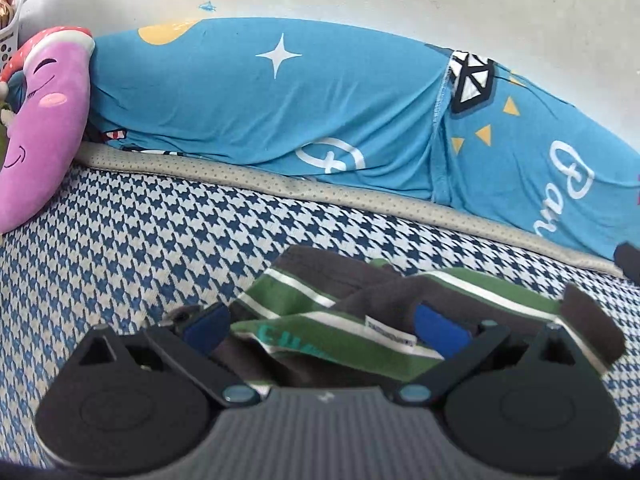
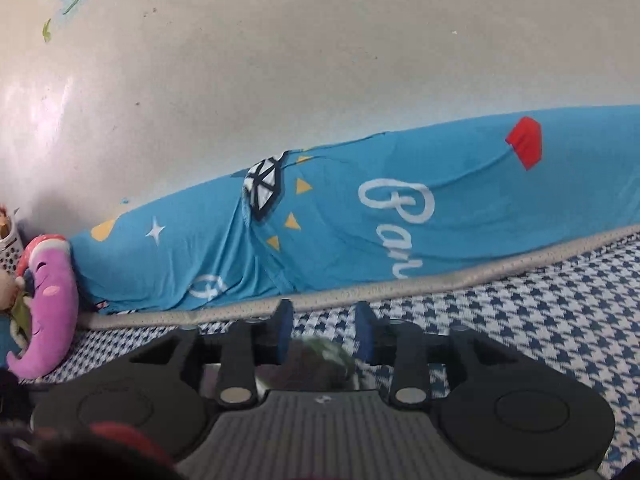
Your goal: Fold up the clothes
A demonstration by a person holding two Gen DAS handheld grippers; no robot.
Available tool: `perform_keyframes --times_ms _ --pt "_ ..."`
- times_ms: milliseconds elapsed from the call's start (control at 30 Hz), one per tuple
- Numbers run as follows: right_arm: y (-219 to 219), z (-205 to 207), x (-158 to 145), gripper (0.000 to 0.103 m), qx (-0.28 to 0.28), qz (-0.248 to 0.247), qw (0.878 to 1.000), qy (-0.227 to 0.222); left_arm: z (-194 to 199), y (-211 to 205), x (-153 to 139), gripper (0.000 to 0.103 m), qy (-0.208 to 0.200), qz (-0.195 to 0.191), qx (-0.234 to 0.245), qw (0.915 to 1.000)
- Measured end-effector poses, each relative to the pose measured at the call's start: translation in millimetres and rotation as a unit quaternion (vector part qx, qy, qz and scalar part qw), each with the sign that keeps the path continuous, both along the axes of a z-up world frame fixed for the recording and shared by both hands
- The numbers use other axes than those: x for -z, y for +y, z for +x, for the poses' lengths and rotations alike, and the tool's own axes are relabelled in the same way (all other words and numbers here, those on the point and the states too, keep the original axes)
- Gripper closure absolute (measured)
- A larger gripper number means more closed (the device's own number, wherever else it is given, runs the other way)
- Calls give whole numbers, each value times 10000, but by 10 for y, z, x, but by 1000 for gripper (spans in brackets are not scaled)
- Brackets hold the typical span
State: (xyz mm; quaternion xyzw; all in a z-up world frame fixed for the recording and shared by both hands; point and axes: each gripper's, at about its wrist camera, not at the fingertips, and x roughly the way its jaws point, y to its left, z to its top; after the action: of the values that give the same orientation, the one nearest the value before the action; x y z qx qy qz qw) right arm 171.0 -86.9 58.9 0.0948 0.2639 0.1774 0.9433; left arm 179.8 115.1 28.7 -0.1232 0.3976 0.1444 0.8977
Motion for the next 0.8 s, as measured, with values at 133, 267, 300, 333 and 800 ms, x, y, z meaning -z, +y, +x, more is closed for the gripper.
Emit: perform_keyframes --times_ms 133,267,300,333,800 --pt "-24 -234 10 59 -168 -111 9997 144 -168 -62 -82 0 -46 1 86 10000" --pt "25 -432 113 52 -392 -185 9981 449 -341 -98 -131 0 -73 71 88 9999" --pt "58 -442 151 50 -462 -218 9974 507 -380 -95 -130 0 -59 78 71 9999" --pt "92 -451 190 50 -532 -252 9967 565 -419 -92 -130 0 -45 85 54 9999" --pt "336 -172 676 49 -565 -438 9882 1352 -669 -28 57 0 366 -11 88 9993"
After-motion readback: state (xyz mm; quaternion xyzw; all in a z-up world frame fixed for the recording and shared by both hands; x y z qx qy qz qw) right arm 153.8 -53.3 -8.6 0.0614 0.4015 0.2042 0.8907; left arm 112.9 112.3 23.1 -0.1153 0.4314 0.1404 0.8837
